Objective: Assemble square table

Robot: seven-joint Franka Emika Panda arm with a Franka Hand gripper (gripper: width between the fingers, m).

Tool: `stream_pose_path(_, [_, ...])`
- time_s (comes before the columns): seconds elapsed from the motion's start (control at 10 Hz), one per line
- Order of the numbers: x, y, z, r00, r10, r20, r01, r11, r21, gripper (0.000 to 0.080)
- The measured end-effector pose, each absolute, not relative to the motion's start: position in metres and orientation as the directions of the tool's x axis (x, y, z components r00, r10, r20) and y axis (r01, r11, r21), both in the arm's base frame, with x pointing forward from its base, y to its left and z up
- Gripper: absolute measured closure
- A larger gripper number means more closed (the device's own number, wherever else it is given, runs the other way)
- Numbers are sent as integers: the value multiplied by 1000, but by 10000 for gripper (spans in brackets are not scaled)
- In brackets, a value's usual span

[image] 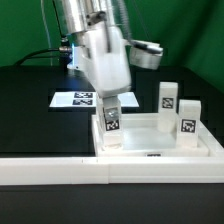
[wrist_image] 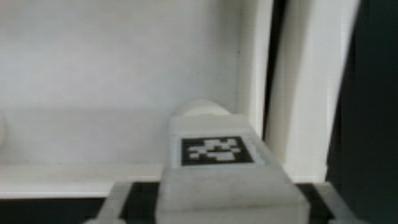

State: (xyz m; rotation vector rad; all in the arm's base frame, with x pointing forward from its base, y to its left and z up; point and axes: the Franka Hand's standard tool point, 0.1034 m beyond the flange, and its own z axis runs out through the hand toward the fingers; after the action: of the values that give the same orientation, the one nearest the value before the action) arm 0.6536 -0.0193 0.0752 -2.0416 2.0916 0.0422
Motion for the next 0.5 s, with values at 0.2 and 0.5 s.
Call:
stream_pose_path(0.2, [654, -19, 75, -26, -984, -179, -989, 52, -141, 509])
stream_pose_path(0.5, [660, -19, 75, 312, -948, -70, -935, -292, -203, 274])
